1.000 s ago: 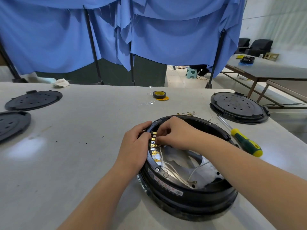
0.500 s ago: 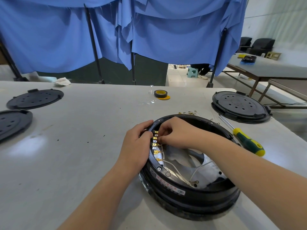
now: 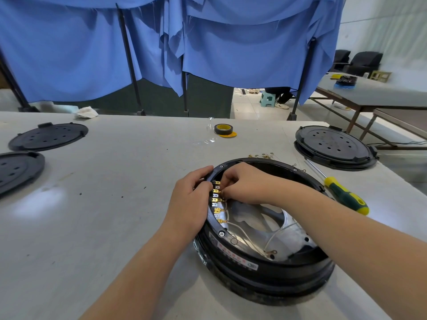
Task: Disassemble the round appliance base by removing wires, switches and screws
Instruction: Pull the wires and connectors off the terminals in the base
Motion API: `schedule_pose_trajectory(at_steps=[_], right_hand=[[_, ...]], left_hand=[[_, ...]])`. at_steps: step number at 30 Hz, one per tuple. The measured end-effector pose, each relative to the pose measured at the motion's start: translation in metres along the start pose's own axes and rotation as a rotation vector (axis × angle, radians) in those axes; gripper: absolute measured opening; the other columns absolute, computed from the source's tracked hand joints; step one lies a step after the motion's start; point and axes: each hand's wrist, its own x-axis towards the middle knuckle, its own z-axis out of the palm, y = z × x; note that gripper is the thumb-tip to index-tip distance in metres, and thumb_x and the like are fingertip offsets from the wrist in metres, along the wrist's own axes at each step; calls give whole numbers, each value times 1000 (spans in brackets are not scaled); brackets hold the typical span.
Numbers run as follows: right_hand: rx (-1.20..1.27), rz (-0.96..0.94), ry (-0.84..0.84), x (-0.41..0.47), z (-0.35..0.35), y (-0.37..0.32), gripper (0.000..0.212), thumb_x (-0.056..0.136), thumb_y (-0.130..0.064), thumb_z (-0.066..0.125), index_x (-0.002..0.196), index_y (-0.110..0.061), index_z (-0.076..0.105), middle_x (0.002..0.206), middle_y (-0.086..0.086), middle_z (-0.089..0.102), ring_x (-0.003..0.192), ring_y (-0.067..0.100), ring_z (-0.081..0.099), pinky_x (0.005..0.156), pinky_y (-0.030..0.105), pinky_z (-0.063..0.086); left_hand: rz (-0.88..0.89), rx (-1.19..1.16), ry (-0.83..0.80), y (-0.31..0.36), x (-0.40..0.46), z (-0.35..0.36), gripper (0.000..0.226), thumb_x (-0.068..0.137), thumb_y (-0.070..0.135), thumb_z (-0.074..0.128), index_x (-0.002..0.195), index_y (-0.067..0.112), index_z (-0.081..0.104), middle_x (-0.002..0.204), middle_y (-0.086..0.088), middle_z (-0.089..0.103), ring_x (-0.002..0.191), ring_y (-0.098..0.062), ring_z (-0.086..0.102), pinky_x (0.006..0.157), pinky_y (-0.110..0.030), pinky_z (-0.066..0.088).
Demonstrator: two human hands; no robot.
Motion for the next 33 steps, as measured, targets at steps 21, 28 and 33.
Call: schedule_pose_trajectory(at_steps=[21,28,33], right_hand=[[6,5,-50,1,-2,0,23,81,-9,61,65,-26,63,65,-7,59,61,9,53,55,20,41],[5,-15,-64,-1,-4,-1,23,81,-9,61,66,-26,62,62,-10,57,57,4,51,52,16,38],[1,8,-60,-1,-4,-2,24,80,-7,59,65,-26,62,65,-6,60,60,9,54,53,20,42]], left_hand=[[-13,-22,-6,-1,1,0,41,89,-1,47,122,18,63,117,-2,67,102,-9,62,73,-11,47],[-12,-26,-8,0,0,0,42,89,-2,46,123,17,63,119,-3,66,105,-12,62,76,-14,47],[-13,-23,-5,0,1,0,42,89,-1,46,123,17,62,119,-3,66,103,-10,62,69,-9,47]])
